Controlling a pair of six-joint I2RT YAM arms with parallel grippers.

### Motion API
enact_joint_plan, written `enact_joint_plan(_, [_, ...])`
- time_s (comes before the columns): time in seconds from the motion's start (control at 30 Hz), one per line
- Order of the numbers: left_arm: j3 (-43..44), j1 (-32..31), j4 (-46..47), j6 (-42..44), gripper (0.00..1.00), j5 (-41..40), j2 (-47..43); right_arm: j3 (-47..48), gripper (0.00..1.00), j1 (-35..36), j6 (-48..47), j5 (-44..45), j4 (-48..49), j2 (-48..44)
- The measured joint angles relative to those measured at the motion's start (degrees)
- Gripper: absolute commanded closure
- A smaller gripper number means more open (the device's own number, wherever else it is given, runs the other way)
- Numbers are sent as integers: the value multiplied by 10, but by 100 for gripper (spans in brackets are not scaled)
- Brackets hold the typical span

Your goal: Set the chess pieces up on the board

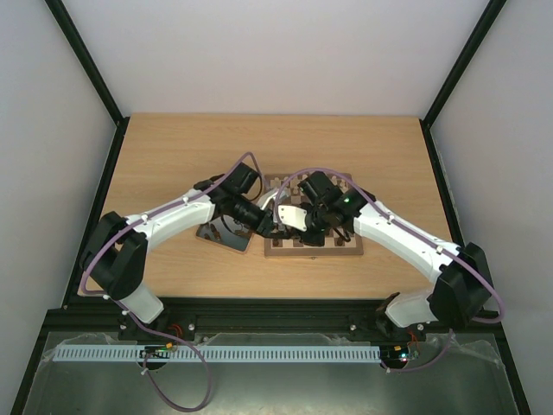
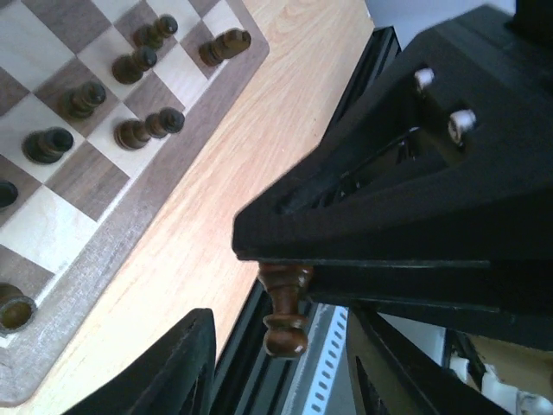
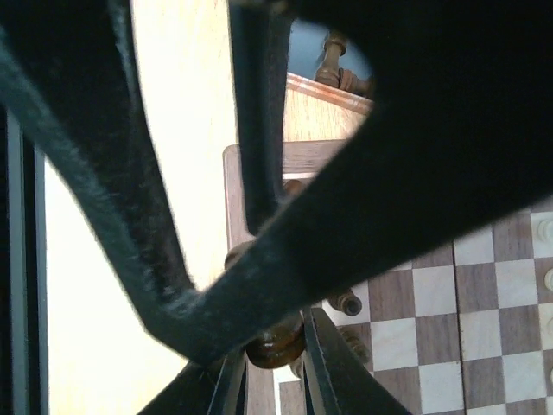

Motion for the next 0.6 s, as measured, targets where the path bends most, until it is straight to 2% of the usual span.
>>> enact_joint_plan(0.2, [-26,17,57,-33,50,-19,-20,-3,93,-40,35,-59,2,-5])
enact_joint_plan(0.43, [-153,26,264,-153,51,-73,-118,-3,93,-122,95,-179,4,-6])
enact_joint_plan(0.6, [-177,25,373,-217,57,-94,-127,-3,93,-130,127,-235,14,-7])
